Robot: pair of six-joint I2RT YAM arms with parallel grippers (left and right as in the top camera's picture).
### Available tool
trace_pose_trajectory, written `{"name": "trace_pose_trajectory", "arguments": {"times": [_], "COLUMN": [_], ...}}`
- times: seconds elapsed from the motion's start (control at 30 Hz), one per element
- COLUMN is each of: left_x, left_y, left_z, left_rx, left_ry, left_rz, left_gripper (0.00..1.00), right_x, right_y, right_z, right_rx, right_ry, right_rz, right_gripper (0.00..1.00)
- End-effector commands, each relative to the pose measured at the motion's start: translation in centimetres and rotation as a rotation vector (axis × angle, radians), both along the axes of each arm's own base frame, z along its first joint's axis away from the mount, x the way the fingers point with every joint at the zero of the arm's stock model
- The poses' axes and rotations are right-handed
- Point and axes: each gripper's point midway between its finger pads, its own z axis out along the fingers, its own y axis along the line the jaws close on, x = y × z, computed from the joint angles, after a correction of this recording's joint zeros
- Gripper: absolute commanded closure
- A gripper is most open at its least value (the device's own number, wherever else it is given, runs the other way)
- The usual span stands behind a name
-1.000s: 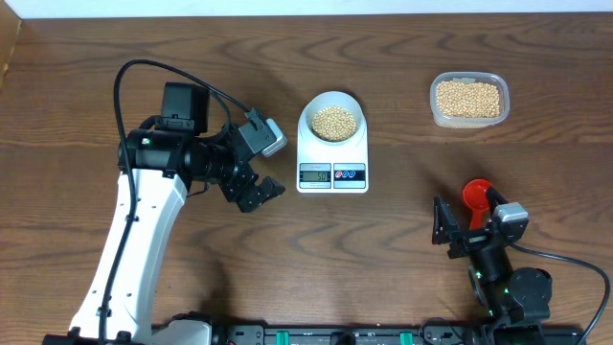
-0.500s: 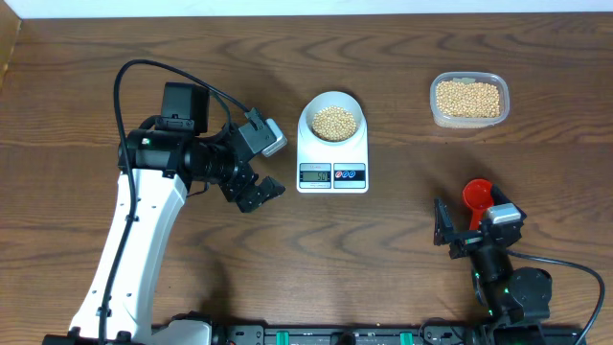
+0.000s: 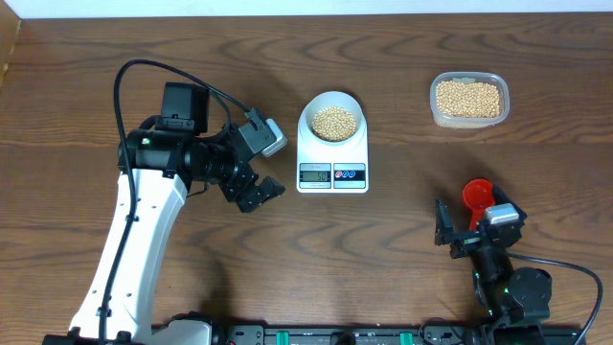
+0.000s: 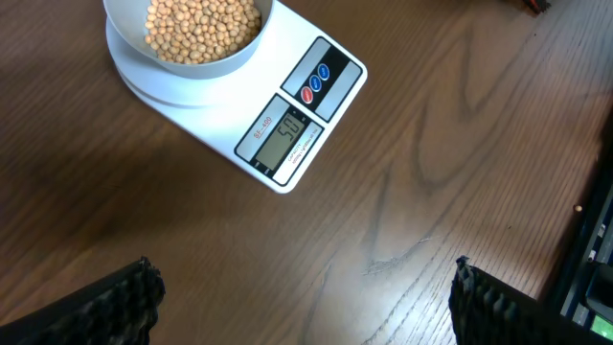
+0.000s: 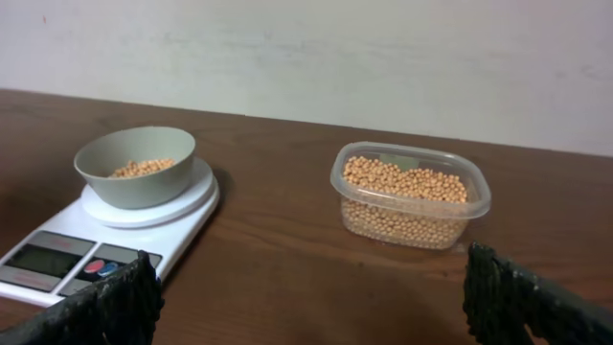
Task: Scoop item into bowl and weigh 50g on scale
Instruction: 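Open the right gripper, release the scoop, and raise the gripper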
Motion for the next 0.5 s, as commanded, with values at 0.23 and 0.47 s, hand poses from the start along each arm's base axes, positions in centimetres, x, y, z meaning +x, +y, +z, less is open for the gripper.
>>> {"name": "trace_pose_trajectory", "arguments": {"times": [0.23, 0.47], "left_x": [0.15, 0.15], "left_y": [0.03, 0.03], "left_z": [0.89, 0.89], "left_rx": [-0.006, -0.006], "left_ry": [-0.032, -0.032], "left_rz": [-0.007, -0.007], "left_gripper": [0.02, 0.02], "right_x": [-0.03, 0.1], "right_y": [-0.06, -0.8], "right_z": [0.03, -0.06], "right_rx": [-0.105, -0.109], "right_ry": [-0.025, -0.02], "right_rz": [0.0, -0.043], "right_gripper": [0.01, 0.01]}}
